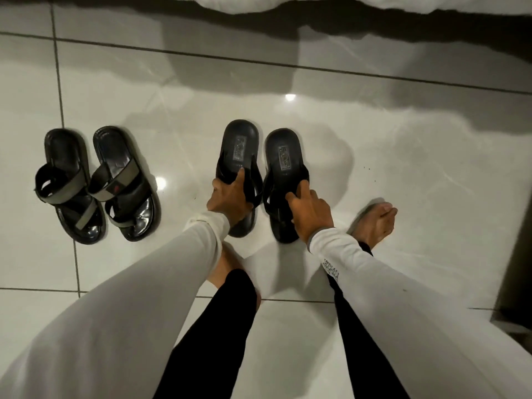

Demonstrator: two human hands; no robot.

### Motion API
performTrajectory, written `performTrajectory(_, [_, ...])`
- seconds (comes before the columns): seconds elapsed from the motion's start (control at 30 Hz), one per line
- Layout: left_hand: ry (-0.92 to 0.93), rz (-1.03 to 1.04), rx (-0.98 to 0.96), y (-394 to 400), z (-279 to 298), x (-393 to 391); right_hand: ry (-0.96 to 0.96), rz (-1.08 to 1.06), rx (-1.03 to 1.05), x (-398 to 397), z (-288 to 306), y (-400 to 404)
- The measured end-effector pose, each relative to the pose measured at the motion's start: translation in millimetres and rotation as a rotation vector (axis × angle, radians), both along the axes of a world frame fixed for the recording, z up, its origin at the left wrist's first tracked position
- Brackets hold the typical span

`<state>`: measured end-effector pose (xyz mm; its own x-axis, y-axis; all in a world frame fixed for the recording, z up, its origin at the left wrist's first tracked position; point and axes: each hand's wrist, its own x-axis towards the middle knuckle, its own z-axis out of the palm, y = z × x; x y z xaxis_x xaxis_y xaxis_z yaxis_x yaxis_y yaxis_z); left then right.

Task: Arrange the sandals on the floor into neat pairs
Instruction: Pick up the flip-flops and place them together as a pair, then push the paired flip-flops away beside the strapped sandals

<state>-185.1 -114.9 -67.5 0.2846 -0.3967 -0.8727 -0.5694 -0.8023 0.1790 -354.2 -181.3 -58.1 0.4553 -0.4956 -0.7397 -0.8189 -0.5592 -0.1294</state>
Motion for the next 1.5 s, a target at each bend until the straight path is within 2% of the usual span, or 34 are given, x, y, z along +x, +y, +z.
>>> performTrajectory(0.2, [-0.014,-0.001,0.001,-21.6,-1.5,-28.4,-0.03,-0.002,-0.045,-16.3,-4.7,-26.0])
performTrajectory(0.4, [-0.03,-0.049,0.008,-66.0,-5.6,-56.4,-0.1,0.081,0.023,-53.3,-10.3,-63.7])
performTrajectory(0.6, [-0.032,-0.093,-0.002,-105.0,-7.5,-80.8,-0.032,0.036,0.093,-81.3,-17.8,-97.3])
performTrajectory(0.93, [-0.023,-0.218,-0.097,-142.6,-5.0,-111.6,-0.022,-0.002,0.007,-107.1,-10.4,-168.0])
performTrajectory(1.5, [-0.047,-0.332,-0.183,-159.4,-2.0,-125.7,0.011,0.045,-0.012,-120.8,-0.5,-190.2])
